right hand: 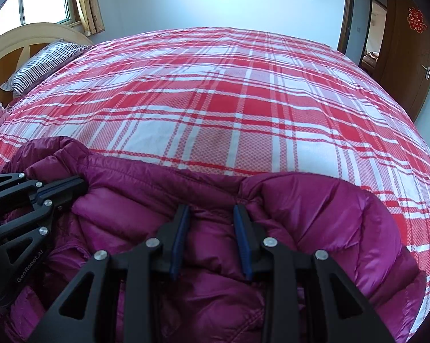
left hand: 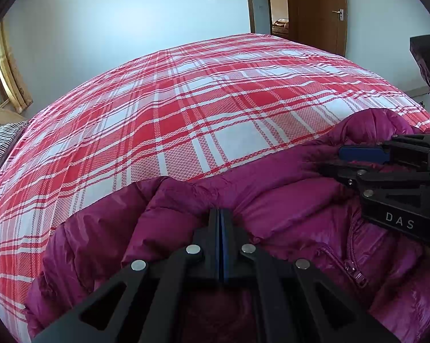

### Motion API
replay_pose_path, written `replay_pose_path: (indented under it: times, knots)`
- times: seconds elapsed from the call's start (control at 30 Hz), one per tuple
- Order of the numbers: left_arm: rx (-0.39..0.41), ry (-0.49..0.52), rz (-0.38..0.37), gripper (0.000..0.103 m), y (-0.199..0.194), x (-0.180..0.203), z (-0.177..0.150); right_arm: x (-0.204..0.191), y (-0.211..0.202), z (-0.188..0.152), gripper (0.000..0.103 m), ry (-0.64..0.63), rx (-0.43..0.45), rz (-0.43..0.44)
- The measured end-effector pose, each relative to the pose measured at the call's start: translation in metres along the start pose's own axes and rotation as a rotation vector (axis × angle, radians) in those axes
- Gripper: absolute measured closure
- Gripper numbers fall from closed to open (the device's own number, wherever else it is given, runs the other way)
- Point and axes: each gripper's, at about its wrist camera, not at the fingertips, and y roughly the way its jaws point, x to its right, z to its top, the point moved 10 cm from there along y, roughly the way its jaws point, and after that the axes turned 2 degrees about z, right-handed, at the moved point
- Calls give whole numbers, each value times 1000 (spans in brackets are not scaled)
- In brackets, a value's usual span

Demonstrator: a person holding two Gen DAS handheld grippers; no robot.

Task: Fold large clothes

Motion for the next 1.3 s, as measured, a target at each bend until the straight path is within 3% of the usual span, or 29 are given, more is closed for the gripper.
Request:
replay_pose_path:
  times: [0.6, 0.97, 1.1, 1.3]
  knots:
    - [-9, 13, 13, 102, 4, 0, 0, -1, 1, 0, 68, -13, -3, -15]
    - [-13, 66, 70, 102, 5, 3, 0, -2, 3, 1, 68, -50, -15, -60]
    - [-30, 130, 115, 102, 6, 8, 3, -2, 2, 2, 68, -58, -22, -63]
    - [-58, 181, 158, 102, -2, 10, 5, -4, -4, 3, 61, -92, -24, -59]
